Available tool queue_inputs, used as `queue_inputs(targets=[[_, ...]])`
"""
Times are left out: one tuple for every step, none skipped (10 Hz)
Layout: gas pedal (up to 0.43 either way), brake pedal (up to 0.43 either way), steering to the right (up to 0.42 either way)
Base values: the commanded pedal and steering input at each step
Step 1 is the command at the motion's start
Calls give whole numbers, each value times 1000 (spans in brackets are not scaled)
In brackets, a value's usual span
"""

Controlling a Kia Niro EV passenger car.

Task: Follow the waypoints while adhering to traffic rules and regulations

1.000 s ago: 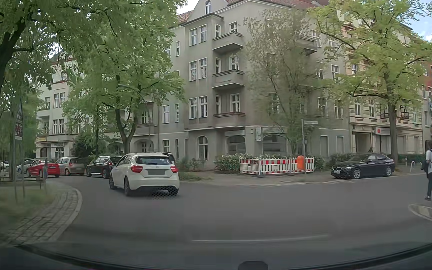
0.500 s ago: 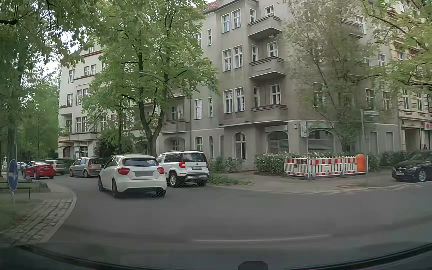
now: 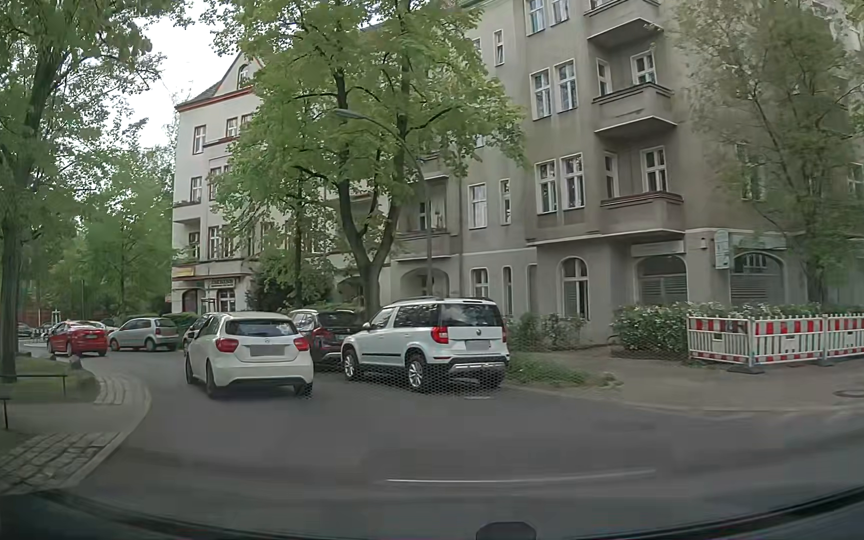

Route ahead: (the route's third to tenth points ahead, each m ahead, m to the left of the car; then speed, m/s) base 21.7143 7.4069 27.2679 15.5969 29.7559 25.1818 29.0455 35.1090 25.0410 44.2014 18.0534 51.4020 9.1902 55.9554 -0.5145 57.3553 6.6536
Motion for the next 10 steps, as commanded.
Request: queue_inputs(targets=[[110,18,-203],[110,18,-203],[110,18,-202],[98,18,-203],[98,18,-206],[98,18,-213],[98,18,-214],[98,18,-214],[98,18,-214],[98,18,-213]])
